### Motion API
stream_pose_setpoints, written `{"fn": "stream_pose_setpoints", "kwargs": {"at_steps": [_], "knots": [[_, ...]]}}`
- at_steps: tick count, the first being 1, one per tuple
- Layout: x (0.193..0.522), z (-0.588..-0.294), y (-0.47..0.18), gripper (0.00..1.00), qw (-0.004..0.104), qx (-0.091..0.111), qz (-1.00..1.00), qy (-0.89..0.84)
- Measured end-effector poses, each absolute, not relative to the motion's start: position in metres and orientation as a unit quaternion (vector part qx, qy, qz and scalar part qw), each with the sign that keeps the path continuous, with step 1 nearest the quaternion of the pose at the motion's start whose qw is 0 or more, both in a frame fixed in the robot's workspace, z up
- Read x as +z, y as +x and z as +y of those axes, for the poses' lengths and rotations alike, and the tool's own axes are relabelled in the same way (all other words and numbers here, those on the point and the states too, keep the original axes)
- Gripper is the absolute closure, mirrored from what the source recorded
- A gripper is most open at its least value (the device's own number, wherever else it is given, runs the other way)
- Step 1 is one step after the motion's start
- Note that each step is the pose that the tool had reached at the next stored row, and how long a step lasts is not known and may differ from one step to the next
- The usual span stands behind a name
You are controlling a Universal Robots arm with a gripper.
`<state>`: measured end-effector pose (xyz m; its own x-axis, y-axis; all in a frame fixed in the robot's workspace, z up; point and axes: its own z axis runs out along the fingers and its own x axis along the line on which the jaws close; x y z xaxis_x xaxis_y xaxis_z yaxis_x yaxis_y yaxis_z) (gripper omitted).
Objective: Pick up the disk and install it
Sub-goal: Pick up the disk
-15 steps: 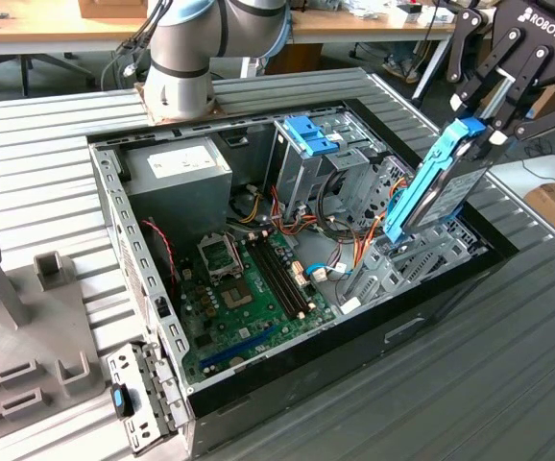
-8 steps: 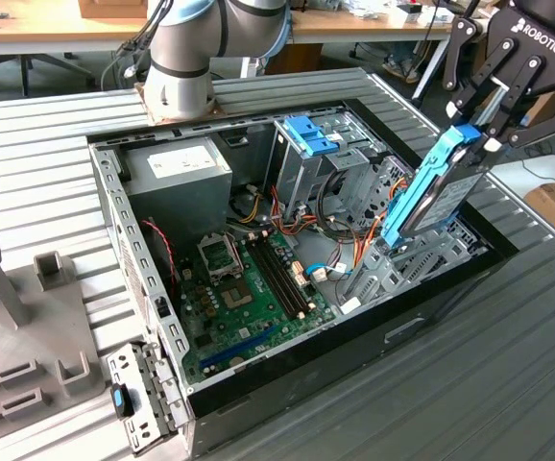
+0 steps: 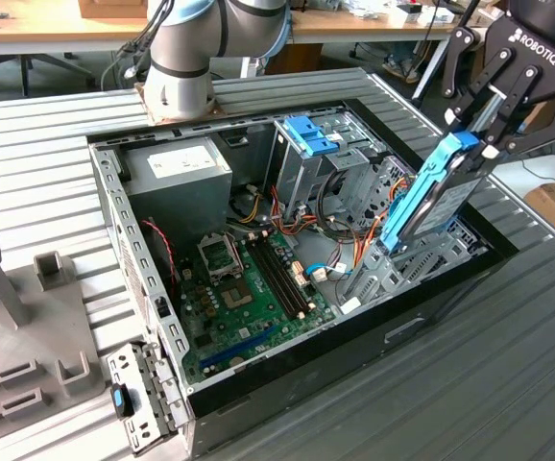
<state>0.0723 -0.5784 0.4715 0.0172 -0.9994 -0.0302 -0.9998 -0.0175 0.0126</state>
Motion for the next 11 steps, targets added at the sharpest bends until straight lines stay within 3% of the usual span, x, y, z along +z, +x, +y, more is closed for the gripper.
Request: {"fn": "stream_pose_setpoints", "kwargs": {"at_steps": [11], "knots": [[0.4653, -0.5788, 0.0723, 0.64, 0.006, 0.015, 0.701, -0.713]]}}
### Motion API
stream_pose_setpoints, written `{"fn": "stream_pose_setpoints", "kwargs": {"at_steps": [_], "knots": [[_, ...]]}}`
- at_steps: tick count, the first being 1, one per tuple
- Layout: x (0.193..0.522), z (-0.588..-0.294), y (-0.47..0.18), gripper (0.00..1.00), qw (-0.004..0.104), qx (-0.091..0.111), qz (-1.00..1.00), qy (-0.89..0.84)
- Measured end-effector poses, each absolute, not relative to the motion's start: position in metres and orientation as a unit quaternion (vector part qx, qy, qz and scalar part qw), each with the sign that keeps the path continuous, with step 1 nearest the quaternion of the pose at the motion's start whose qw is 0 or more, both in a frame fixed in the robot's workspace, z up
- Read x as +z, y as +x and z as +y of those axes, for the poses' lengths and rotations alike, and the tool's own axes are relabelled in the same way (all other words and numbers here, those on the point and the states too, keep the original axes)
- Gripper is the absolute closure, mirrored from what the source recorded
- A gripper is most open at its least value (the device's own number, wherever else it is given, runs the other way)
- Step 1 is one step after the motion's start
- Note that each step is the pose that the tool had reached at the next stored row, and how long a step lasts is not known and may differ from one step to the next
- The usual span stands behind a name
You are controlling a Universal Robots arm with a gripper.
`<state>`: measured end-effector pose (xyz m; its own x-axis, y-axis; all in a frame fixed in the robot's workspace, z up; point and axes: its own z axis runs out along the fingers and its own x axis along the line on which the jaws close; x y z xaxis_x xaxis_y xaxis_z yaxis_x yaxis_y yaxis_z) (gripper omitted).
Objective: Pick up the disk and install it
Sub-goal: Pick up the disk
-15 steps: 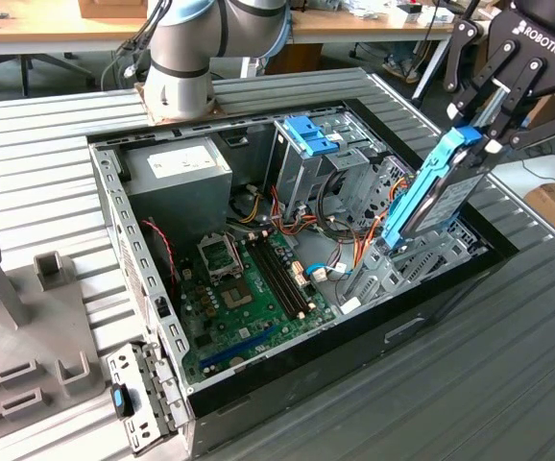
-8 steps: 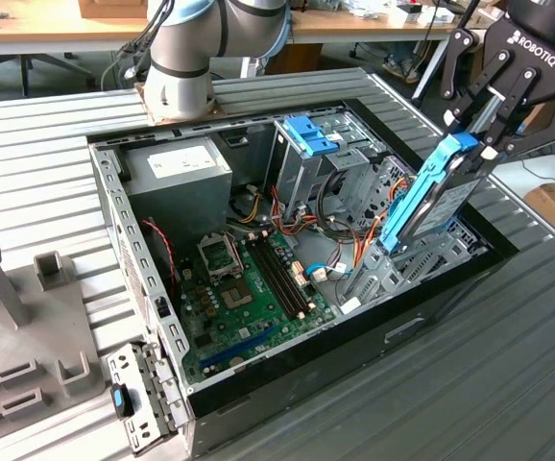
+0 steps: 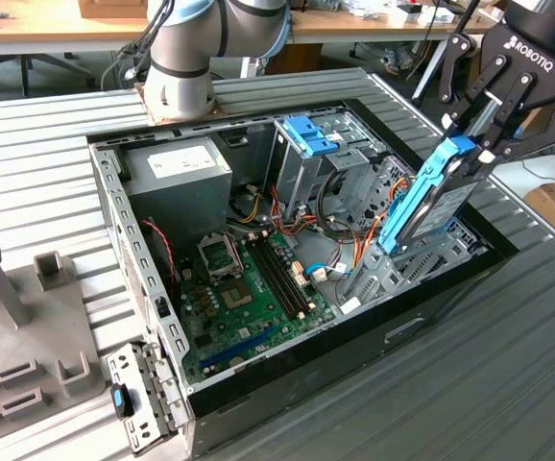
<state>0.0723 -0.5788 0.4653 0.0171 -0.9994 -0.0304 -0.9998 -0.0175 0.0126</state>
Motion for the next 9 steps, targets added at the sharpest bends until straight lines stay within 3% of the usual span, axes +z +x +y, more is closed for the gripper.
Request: {"fn": "stream_pose_setpoints", "kwargs": {"at_steps": [9], "knots": [[0.454, -0.58, 0.072, 0.64, 0.006, 0.015, 0.701, -0.713]]}}
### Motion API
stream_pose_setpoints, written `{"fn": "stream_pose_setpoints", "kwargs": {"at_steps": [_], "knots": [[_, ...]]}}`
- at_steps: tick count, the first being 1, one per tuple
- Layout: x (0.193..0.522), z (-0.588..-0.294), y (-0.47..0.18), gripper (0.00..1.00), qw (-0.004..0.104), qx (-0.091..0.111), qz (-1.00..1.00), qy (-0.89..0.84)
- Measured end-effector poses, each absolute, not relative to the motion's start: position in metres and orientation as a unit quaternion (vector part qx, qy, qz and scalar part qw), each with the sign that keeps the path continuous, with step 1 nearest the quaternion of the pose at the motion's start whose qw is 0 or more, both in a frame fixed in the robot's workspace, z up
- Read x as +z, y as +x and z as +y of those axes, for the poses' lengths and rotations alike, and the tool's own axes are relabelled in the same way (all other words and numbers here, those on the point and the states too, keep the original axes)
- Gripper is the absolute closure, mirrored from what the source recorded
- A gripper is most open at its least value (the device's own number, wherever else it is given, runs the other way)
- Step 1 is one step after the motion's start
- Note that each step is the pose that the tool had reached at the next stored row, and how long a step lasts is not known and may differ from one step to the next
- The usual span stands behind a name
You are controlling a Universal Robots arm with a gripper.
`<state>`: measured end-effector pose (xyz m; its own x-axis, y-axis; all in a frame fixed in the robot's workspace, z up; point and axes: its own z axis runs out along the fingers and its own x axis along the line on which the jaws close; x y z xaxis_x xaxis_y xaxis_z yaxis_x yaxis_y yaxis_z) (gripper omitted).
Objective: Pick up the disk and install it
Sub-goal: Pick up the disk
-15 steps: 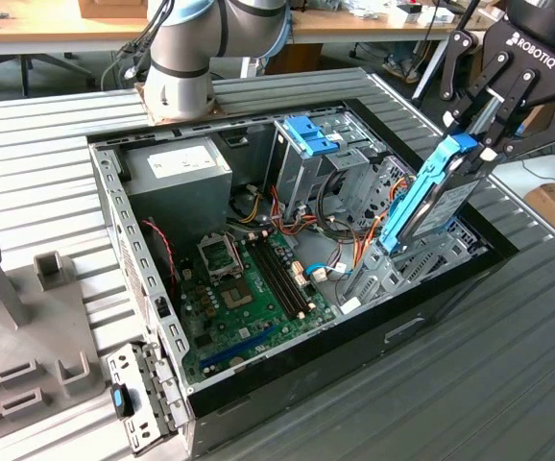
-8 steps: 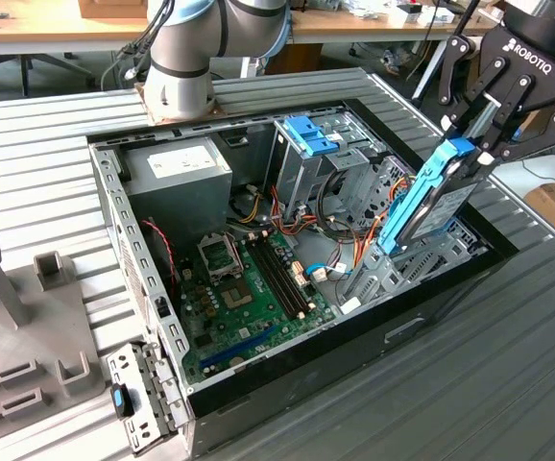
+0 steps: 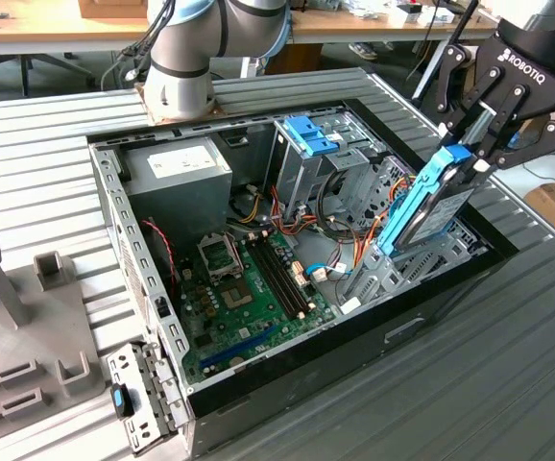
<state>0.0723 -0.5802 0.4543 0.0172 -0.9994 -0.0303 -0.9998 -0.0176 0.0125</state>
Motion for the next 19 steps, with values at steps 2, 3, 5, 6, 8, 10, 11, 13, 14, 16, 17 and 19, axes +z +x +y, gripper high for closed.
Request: {"fn": "stream_pose_setpoints", "kwargs": {"at_steps": [2, 3, 5, 6, 8, 10, 11, 13, 14, 16, 17, 19], "knots": [[0.447, -0.581, 0.072, 0.64, 0.006, 0.015, 0.701, -0.713], [0.446, -0.581, 0.072, 0.64, 0.006, 0.015, 0.701, -0.713], [0.438, -0.583, 0.072, 0.64, 0.006, 0.015, 0.701, -0.713], [0.435, -0.583, 0.072, 0.64, 0.006, 0.015, 0.701, -0.713], [0.43, -0.584, 0.072, 0.64, 0.006, 0.015, 0.701, -0.713], [0.43, -0.584, 0.072, 0.64, 0.006, 0.015, 0.701, -0.713], [0.43, -0.584, 0.072, 0.64, 0.006, 0.015, 0.701, -0.713], [0.426, -0.584, 0.072, 0.64, 0.006, 0.015, 0.701, -0.713], [0.423, -0.584, 0.072, 0.64, 0.006, 0.015, 0.701, -0.713], [0.419, -0.584, 0.072, 0.64, 0.006, 0.015, 0.701, -0.713], [0.417, -0.584, 0.072, 0.64, 0.006, 0.015, 0.701, -0.713], [0.412, -0.584, 0.072, 0.64, 0.006, 0.015, 0.701, -0.713]]}}
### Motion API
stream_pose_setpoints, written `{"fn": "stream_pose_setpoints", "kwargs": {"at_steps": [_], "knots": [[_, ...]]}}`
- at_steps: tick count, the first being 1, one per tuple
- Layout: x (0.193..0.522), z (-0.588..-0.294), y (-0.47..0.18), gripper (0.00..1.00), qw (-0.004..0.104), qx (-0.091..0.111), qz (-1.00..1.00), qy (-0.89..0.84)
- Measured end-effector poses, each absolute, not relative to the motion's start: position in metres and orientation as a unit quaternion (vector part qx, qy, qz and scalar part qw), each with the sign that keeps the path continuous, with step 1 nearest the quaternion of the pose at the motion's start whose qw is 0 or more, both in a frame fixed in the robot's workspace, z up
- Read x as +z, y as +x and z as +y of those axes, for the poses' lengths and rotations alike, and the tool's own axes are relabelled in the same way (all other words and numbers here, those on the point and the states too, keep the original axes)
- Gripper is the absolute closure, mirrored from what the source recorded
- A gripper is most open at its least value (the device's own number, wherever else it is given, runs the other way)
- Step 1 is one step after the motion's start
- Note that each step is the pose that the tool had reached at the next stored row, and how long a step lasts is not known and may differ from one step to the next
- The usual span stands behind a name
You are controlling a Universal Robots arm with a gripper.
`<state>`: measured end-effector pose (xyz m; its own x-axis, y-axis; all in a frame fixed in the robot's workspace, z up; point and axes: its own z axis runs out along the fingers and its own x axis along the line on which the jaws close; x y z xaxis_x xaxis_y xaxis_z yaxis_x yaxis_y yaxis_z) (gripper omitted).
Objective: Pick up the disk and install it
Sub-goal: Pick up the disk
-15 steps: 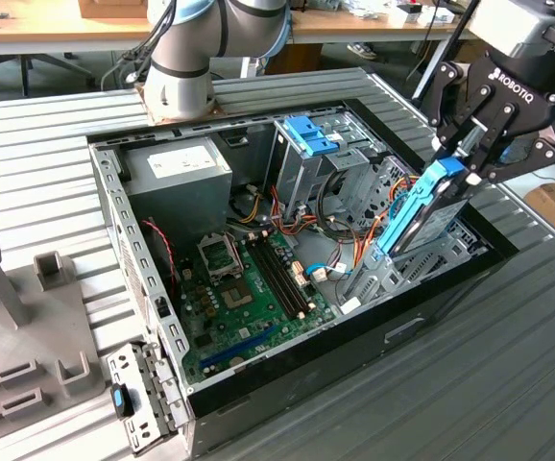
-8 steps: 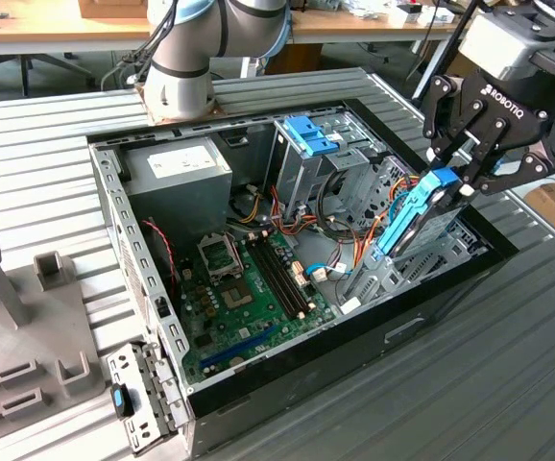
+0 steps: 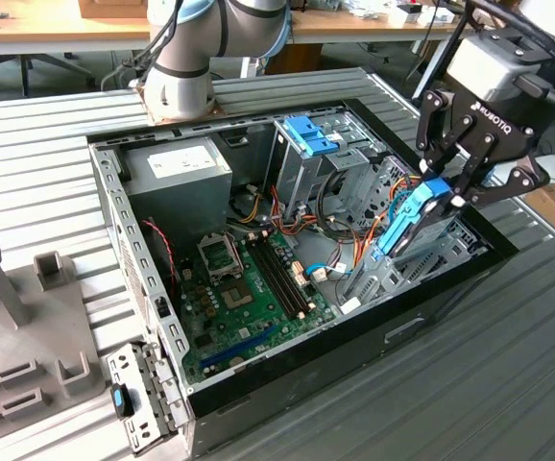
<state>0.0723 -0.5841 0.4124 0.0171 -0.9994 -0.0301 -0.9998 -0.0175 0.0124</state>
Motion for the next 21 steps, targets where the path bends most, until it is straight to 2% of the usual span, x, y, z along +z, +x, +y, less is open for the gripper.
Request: {"fn": "stream_pose_setpoints", "kwargs": {"at_steps": [14, 15, 16, 21], "knots": [[0.396, -0.584, 0.072, 0.64, 0.006, 0.015, 0.701, -0.713], [0.396, -0.584, 0.072, 0.62, 0.006, 0.015, 0.701, -0.713], [0.396, -0.584, 0.072, 0.56, 0.006, 0.015, 0.701, -0.713], [0.396, -0.584, 0.072, 0.56, 0.006, 0.015, 0.701, -0.713]]}}
